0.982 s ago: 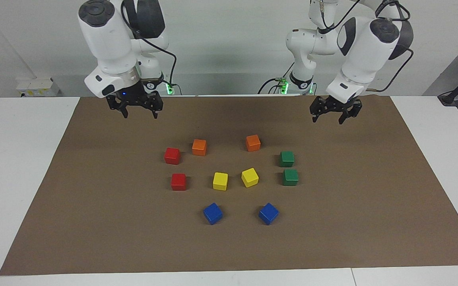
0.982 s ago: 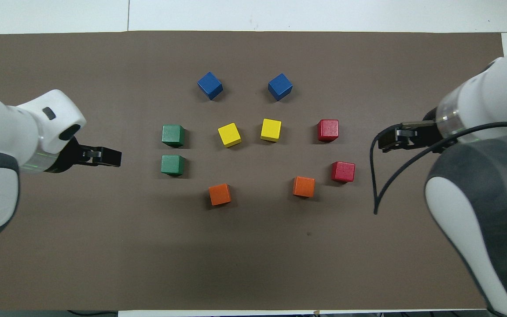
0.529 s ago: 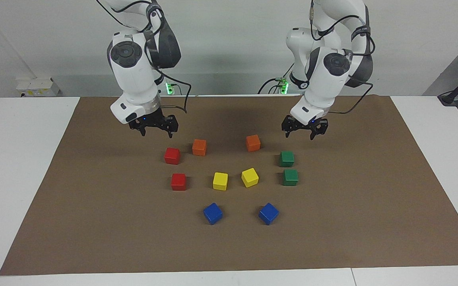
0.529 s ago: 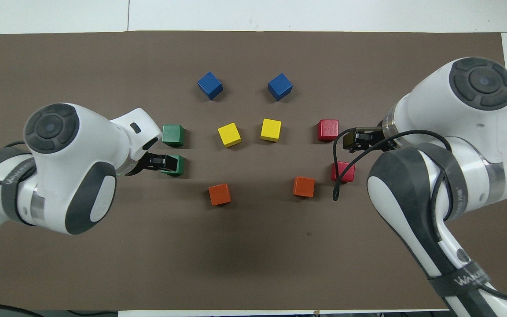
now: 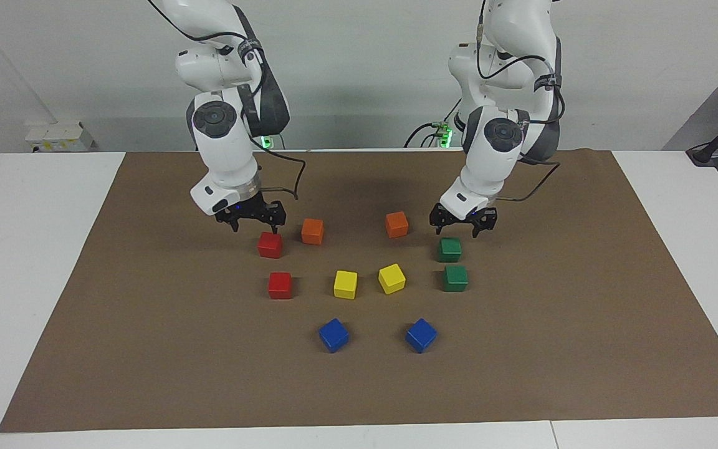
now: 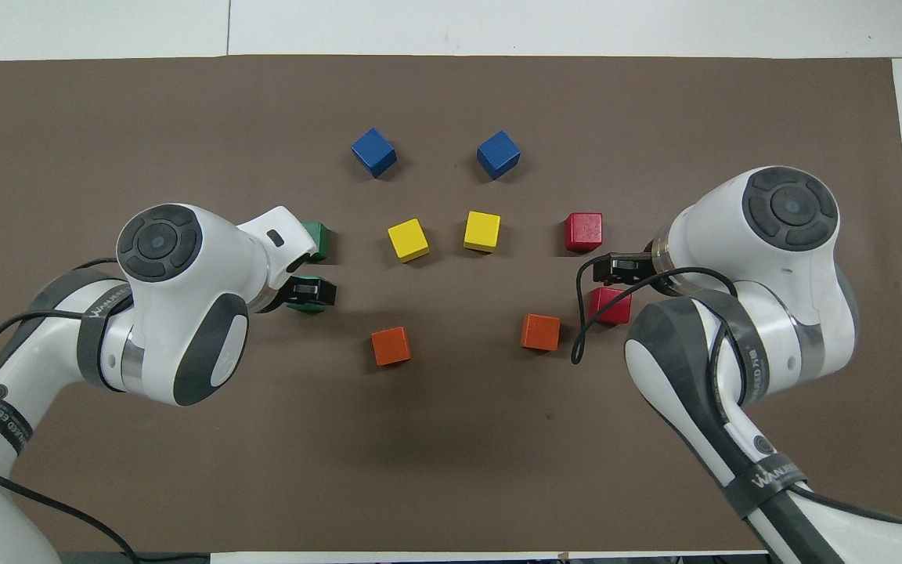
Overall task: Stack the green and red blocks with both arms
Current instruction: 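Grasp the green cube with the left gripper while the right gripper grasps red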
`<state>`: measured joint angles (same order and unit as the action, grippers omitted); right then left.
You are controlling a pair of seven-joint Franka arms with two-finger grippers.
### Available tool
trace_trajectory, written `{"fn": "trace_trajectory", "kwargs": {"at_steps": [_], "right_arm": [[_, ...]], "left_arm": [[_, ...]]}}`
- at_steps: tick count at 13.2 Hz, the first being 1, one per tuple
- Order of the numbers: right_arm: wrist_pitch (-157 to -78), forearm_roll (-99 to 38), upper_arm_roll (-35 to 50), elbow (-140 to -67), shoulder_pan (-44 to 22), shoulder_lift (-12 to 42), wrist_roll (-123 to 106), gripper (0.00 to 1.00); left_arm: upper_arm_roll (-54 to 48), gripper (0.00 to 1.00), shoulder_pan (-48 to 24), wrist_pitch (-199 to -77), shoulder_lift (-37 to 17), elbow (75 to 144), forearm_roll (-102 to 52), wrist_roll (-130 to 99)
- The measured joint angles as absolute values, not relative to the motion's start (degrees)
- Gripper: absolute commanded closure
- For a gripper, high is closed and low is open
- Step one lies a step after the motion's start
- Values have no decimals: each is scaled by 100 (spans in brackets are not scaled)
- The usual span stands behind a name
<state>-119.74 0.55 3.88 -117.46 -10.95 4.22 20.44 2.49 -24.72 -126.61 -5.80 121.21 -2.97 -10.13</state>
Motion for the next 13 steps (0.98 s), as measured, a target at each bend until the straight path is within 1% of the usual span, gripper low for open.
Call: {"fn": "trace_trajectory", "kwargs": {"at_steps": [5, 9, 13], "right_arm": [[-12487, 54, 389, -12232, -1141, 443, 2063, 0], [-12789, 53, 390, -12456, -1214, 495, 2195, 0], [-13181, 52, 391, -12707, -1252, 597, 2204, 0]], "left_arm": [[246, 0, -2545, -12954, -885, 12121, -297, -1013], [247, 0, -2563, -13231, -1189, 12116, -297, -1012], [248, 0, -2598, -13297, -1276, 12112, -297, -990]]}}
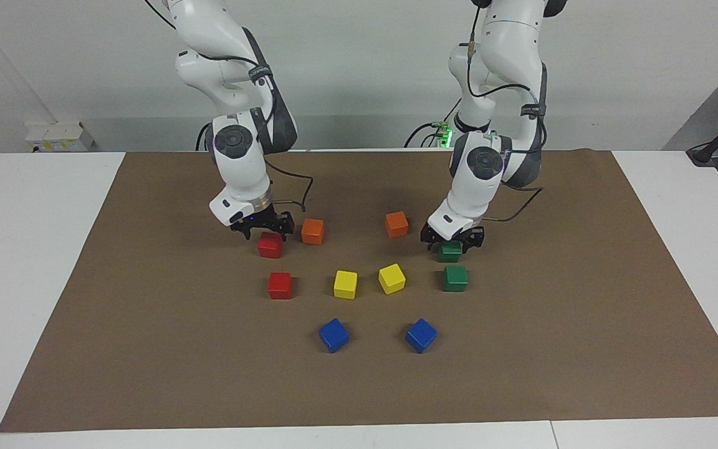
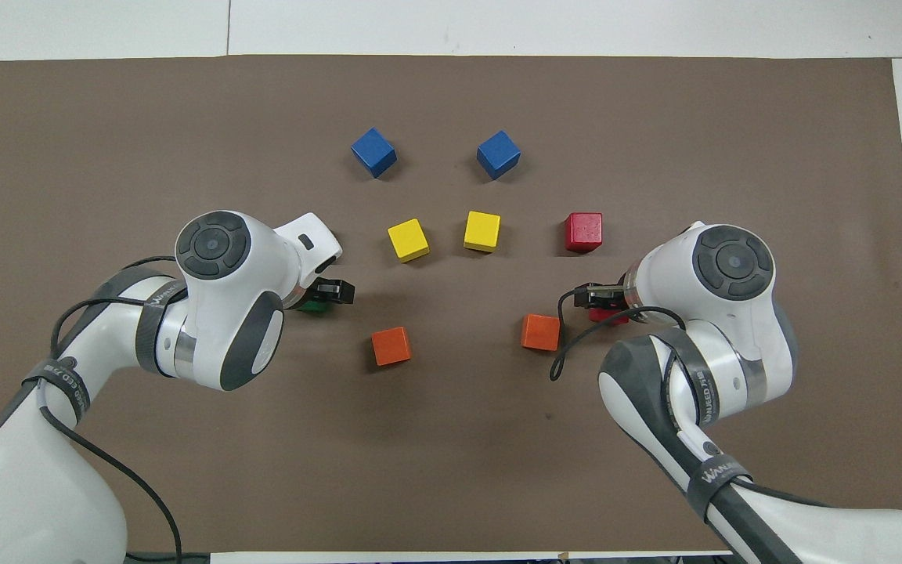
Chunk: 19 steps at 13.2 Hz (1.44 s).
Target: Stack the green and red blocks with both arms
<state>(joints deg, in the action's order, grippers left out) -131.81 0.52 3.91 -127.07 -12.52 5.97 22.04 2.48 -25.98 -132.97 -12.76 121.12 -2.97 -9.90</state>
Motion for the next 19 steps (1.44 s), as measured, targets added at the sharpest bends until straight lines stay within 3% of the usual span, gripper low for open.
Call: {"fn": "trace_trajectory", "kwargs": {"at_steps": [5, 6, 7, 8, 9, 13, 16, 19], "right_arm": [[-13538, 50, 391, -12872, -1254, 684, 2218, 1], [-13612, 49, 390, -12890, -1254, 714, 2220, 13], [-13656, 48, 390, -12898, -1254, 764, 2220, 43], [-13689, 48, 390, -12899, -1254, 813, 2221, 77], [-13729, 48, 390, -12899, -1254, 857, 2221, 100], [-13402, 49, 354, -12576, -1162, 878, 2135, 100], [-12859, 48, 321, -11807, -440, 891, 926, 100], [-12995, 49, 290, -11549, 286, 1091, -222, 100]], "left_arm": [[252, 1, -2599, -13370, -1333, 12106, -297, -916], [251, 12, -2600, -13370, -1347, 12106, -297, -911], [249, 34, -2602, -13370, -1360, 12106, -297, -908], [248, 65, -2603, -13370, -1366, 12106, -297, -905], [248, 100, -2603, -13368, -1368, 12106, -297, -905], [254, 100, -2603, -13330, -1369, 12104, -297, -902], [263, 100, -2603, -13287, -1369, 12073, -297, -904], [351, 100, -2536, -12659, -1325, 11643, -310, -914]]}}
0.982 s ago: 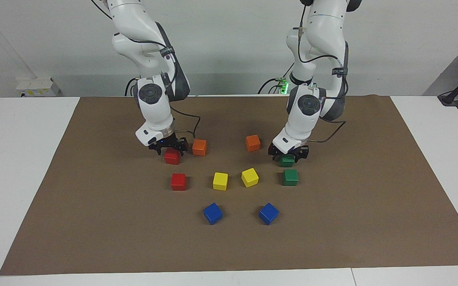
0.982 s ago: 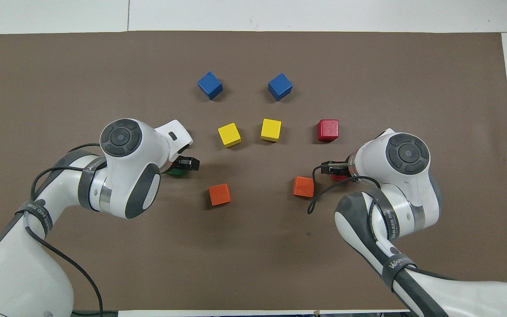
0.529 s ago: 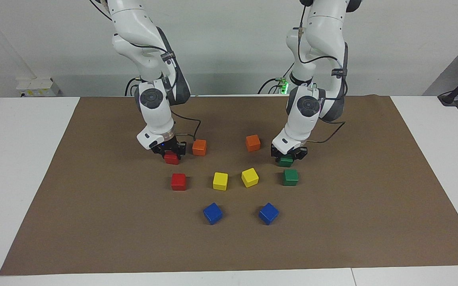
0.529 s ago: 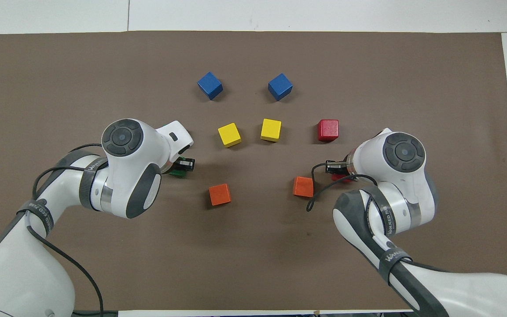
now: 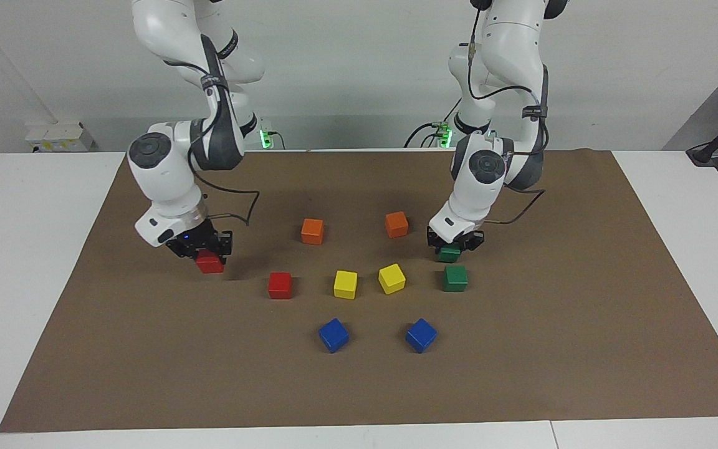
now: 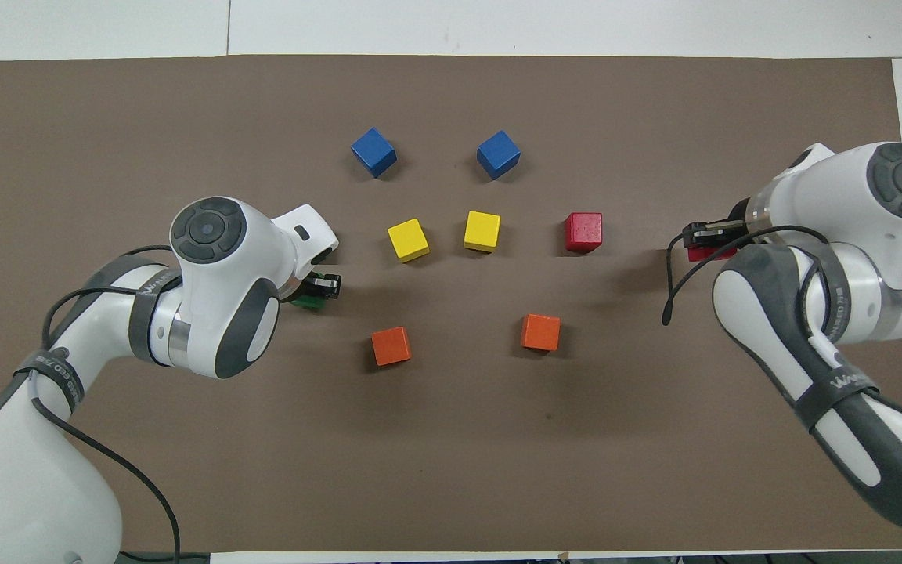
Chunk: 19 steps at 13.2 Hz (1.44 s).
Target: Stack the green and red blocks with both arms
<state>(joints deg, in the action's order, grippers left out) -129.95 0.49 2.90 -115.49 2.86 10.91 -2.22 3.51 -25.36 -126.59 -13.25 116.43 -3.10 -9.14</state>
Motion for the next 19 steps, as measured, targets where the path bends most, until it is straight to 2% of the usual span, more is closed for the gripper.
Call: {"fn": "trace_trajectory", "kwargs": {"at_steps": [4, 7, 10, 11, 12, 13, 16, 19], "right_arm": [[-13177, 55, 286, -11205, 598, 1787, -625, 100], [-13179, 57, 316, -11048, 571, 2039, -625, 100], [-13179, 57, 336, -11049, 535, 2084, -625, 100], [-13180, 58, 337, -11048, 535, 2086, -625, 76], [-13180, 58, 337, -11048, 535, 2086, -625, 8], [-13181, 58, 337, -11048, 535, 2086, -625, 0], [-13182, 59, 336, -11047, 536, 2102, -625, 0], [-12993, 70, 337, -10904, 532, 1906, -625, 0]], "left_arm": [[409, 100, -1894, -11165, -767, 10892, -355, -889], [453, 100, -1270, -10503, -230, 10873, -357, -280], [482, 100, -357, -10285, 48, 11004, -359, 750], [492, 100, -79, -10286, 94, 11110, -360, 1057], [501, 100, 158, -10333, 137, 11260, -357, 1290], [502, 100, 364, -10496, 183, 11460, -353, 1495], [506, 100, 822, -11621, 345, 12402, -348, 1939], [494, 100, 936, -12509, 376, 13127, -301, 2005]]}}
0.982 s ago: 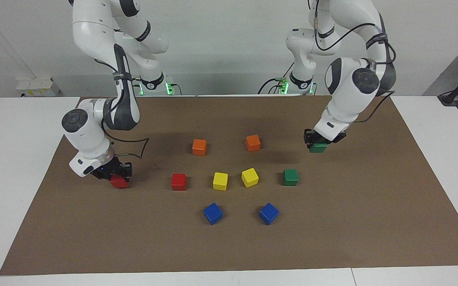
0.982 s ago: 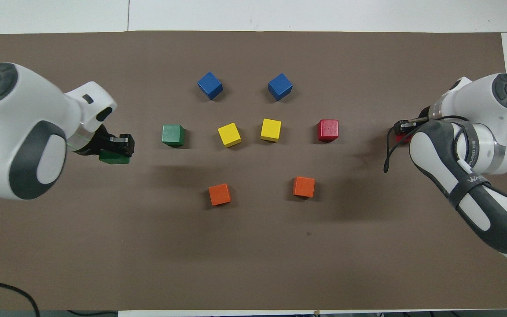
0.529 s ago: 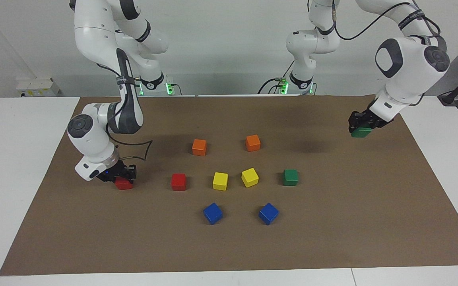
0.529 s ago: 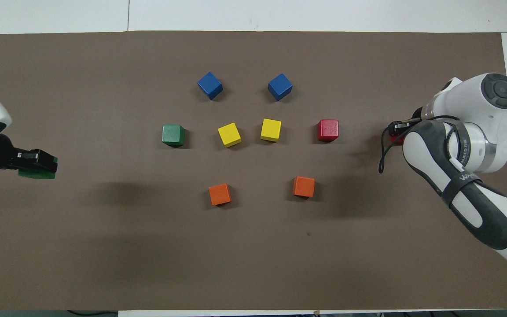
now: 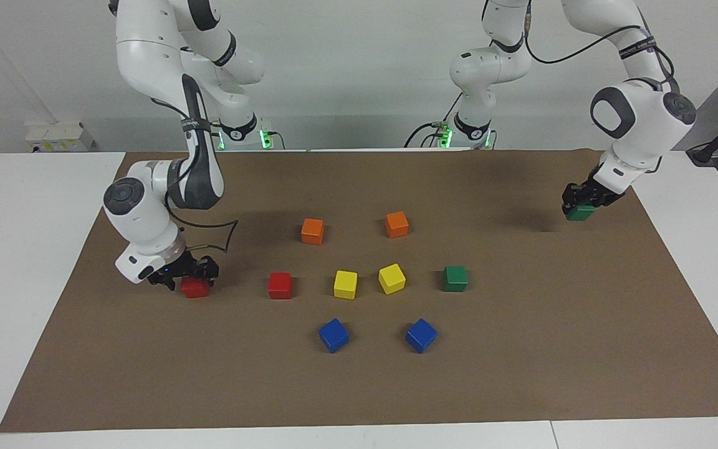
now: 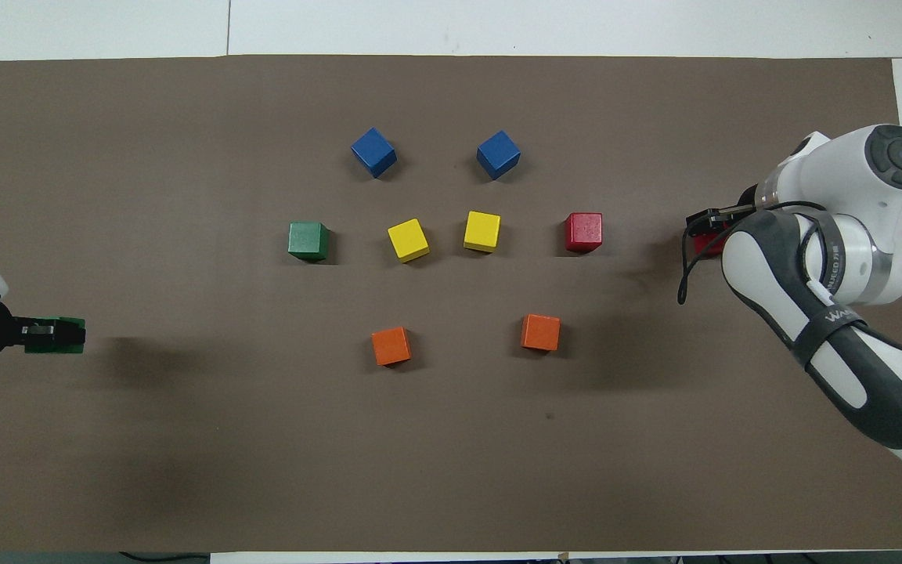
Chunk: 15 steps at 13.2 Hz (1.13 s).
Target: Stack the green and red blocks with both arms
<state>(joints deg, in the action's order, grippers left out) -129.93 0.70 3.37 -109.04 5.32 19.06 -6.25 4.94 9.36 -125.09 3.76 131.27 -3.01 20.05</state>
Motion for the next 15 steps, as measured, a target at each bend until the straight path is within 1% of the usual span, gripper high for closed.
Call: {"fn": "trace_trajectory", "kwargs": {"at_steps": [1, 2, 4, 6, 7, 9, 11, 13, 15], "right_arm": [[-12712, 70, 341, -10777, 515, 1740, -626, 0], [-12259, 71, 348, -10540, 462, 1561, -626, 0], [-11279, 74, 359, -9837, 191, 1342, -432, 0], [-10693, 142, 369, -9168, -269, 1376, 226, 0], [-10596, 156, 376, -8967, -540, 1445, 592, 0], [-10623, 191, 389, -8797, -1150, 1688, 1468, 0], [-10968, 230, 392, -8773, -1553, 2023, 2009, 0], [-11351, 238, 390, -8776, -1638, 2309, 2092, 0], [-11584, 239, 351, -8796, -1582, 2520, 2084, 0]], "left_arm": [[494, 100, 957, -12766, 376, 13283, -273, 2036], [494, 100, 977, -12957, 375, 13411, -255, 2100], [493, 100, 1007, -13177, 354, 13569, -243, 2190], [494, 100, 1029, -13408, 290, 13679, -240, 2195], [493, 100, 1071, -13482, 252, 13717, -239, 2195], [493, 100, 1170, -13583, 168, 13771, -238, 2195], [493, 100, 1187, -13748, 72, 13811, -238, 2181], [492, 100, 1187, -13830, -9, 13839, -238, 2156], [492, 100, 1187, -13884, -85, 13843, -238, 2120]]}}
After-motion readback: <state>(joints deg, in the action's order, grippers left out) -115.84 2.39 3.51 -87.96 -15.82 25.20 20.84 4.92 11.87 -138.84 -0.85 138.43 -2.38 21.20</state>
